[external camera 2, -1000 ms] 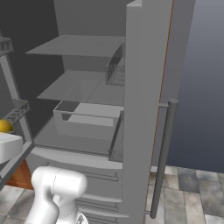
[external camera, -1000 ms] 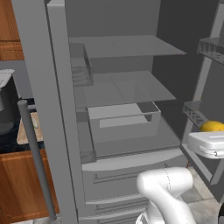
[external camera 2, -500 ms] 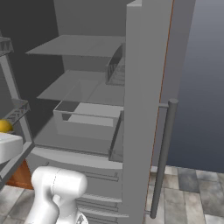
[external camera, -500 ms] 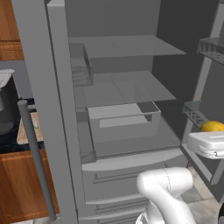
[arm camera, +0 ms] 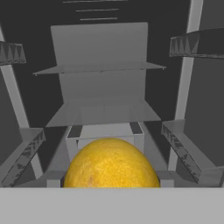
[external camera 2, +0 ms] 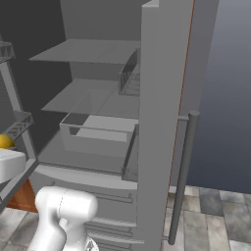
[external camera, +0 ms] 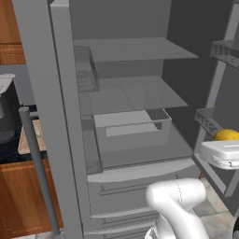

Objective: Retrieve a lemon from the fridge and place it on the cutting board with the fish.

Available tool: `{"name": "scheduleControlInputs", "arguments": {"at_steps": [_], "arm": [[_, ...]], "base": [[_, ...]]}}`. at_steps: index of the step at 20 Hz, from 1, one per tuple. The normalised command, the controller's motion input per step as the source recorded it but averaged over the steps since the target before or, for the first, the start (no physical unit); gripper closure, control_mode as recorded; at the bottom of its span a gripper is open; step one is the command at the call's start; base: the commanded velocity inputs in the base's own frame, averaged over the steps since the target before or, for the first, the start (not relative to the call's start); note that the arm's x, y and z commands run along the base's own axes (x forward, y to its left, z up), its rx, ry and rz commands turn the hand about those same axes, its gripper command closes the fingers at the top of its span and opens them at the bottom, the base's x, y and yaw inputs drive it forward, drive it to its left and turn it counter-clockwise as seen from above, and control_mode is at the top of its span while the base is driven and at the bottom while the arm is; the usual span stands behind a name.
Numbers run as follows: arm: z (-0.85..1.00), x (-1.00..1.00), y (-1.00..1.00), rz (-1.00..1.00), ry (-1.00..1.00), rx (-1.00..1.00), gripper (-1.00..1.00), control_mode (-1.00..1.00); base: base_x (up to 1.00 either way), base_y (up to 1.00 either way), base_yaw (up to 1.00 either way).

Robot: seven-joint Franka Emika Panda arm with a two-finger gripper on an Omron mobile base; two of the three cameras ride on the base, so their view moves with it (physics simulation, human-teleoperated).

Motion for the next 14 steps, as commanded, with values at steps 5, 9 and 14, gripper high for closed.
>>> {"name": "scheduleControlInputs", "arguments": {"at_steps": [5,9,14], "arm": [[0.0,0.0,0.0,0.0,0.0,0.0,1.0,1.0],[0.0,0.0,0.0,0.0,0.0,0.0,1.0,1.0],[0.0,0.0,0.0,0.0,0.0,0.0,1.0,1.0]], "base": [[-0.07,0.0,0.0],[0.0,0.0,0.0],[-0.21,0.0,0.0]]}}
